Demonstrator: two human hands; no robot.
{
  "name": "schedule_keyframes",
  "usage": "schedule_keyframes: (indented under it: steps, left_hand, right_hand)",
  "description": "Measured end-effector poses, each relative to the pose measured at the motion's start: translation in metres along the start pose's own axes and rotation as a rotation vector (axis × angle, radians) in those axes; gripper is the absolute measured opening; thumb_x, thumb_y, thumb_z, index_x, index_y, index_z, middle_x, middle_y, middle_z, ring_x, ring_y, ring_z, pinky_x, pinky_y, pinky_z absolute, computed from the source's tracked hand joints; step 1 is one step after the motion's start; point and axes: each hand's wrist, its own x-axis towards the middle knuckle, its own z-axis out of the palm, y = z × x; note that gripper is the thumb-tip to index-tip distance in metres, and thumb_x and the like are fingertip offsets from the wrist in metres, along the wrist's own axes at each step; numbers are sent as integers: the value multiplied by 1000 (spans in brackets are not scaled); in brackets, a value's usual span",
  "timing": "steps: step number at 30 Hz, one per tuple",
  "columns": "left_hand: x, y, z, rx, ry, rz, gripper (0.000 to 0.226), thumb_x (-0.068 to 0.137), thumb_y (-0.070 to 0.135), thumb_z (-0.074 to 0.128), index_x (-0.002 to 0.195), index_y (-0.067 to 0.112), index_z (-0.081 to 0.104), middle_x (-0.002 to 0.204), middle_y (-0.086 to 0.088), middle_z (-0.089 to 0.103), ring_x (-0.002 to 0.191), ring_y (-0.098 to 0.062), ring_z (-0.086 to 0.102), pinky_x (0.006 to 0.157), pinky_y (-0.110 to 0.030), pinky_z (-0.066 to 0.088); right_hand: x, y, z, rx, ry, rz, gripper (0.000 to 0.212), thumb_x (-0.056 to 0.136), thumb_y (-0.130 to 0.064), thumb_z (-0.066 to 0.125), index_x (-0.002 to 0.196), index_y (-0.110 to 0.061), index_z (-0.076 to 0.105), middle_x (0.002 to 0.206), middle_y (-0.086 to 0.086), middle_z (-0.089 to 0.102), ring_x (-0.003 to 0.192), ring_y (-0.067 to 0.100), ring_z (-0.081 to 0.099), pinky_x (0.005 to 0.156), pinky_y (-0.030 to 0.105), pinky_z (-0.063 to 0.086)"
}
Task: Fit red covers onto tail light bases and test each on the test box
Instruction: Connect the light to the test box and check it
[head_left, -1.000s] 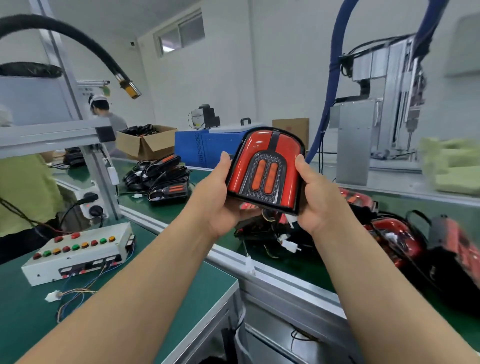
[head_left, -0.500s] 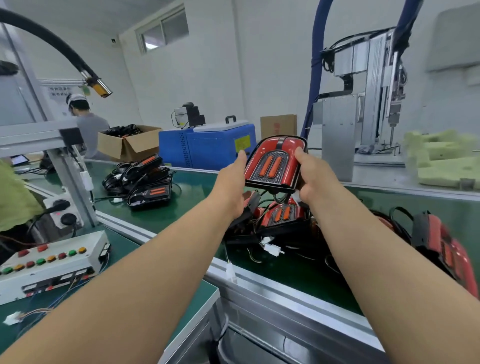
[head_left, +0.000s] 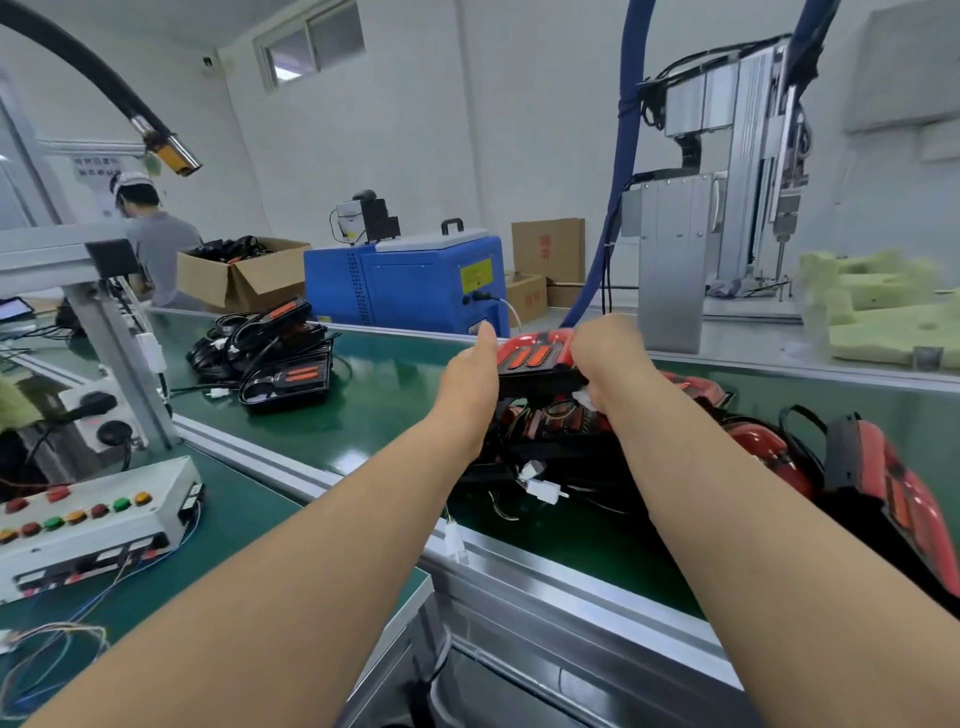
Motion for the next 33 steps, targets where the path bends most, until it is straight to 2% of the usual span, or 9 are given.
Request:
schedule_keyframes:
  steps: [1, 3, 5, 7, 11, 15, 18, 25, 33]
  left_hand:
    - [-1, -1, -1, 27, -5, 19, 41, 103, 56, 27, 106, 24, 52, 89, 11, 53, 80, -9, 50, 80, -31, 34]
    - [-5, 0, -3, 97, -34, 30, 40, 106, 51, 25, 118, 24, 52, 94, 11, 55, 83, -11, 51, 84, -29, 31]
    - [-4, -2, -5, 194, -64, 32, 48, 108, 41, 24, 139, 14, 48, 126, -6, 57, 105, -24, 52, 88, -29, 33]
    - [1, -6, -6, 242, -39, 31, 45, 108, 29, 24, 149, 11, 34, 145, -16, 46, 122, -28, 47, 95, -32, 35]
    - [-1, -8, -5, 318, -88, 80, 52, 105, 45, 23, 136, 12, 49, 137, -7, 51, 122, -28, 46, 106, -43, 36]
    - [-2, -9, -8, 333, -87, 71, 55, 102, 52, 24, 130, 13, 52, 125, -4, 52, 111, -24, 47, 94, -39, 36]
    - [-4, -10, -11, 311, -88, 55, 59, 102, 56, 26, 134, 14, 50, 124, 1, 49, 111, -21, 47, 92, -37, 34]
    - [-9, -6, -14, 307, -129, 52, 57, 102, 55, 28, 136, 14, 49, 136, -6, 53, 123, -26, 52, 110, -49, 37]
    - [-10, -4, -17, 315, -148, 63, 54, 103, 52, 30, 134, 13, 50, 133, -8, 54, 121, -26, 53, 108, -46, 39]
  right_hand:
    - [-1, 3, 1, -393, 25, -86, 16, 93, -20, 60, 104, -9, 62, 68, -1, 41, 75, 20, 50, 64, 24, 43]
    - [3, 0, 2, -665, 37, -133, 12, 92, -20, 63, 101, -12, 60, 67, -1, 42, 79, 22, 51, 70, 28, 42]
    - [5, -1, 1, -554, 30, -147, 22, 94, -14, 61, 115, -9, 63, 83, 2, 57, 91, 25, 56, 78, 30, 46]
    - [6, -4, 8, -471, 41, -168, 29, 97, -11, 56, 126, -8, 61, 115, 10, 62, 113, 29, 55, 96, 36, 44]
    - [3, 6, 17, -251, 55, -140, 34, 93, -14, 49, 122, -1, 60, 136, 21, 50, 127, 36, 48, 107, 46, 41]
    - [3, 9, 21, -546, 95, -198, 42, 94, -22, 48, 133, -10, 55, 155, 17, 24, 144, 33, 23, 113, 51, 32]
    - [1, 9, 21, -537, 74, -198, 45, 92, -23, 50, 135, -15, 55, 155, 14, 23, 144, 32, 24, 113, 52, 33]
    - [-8, 13, 18, -591, 21, -232, 40, 90, -25, 49, 128, -18, 60, 138, 9, 43, 123, 28, 48, 107, 49, 39]
    - [-17, 13, 19, -686, -1, -232, 27, 87, -24, 49, 108, -21, 67, 97, 3, 66, 98, 25, 59, 105, 47, 40]
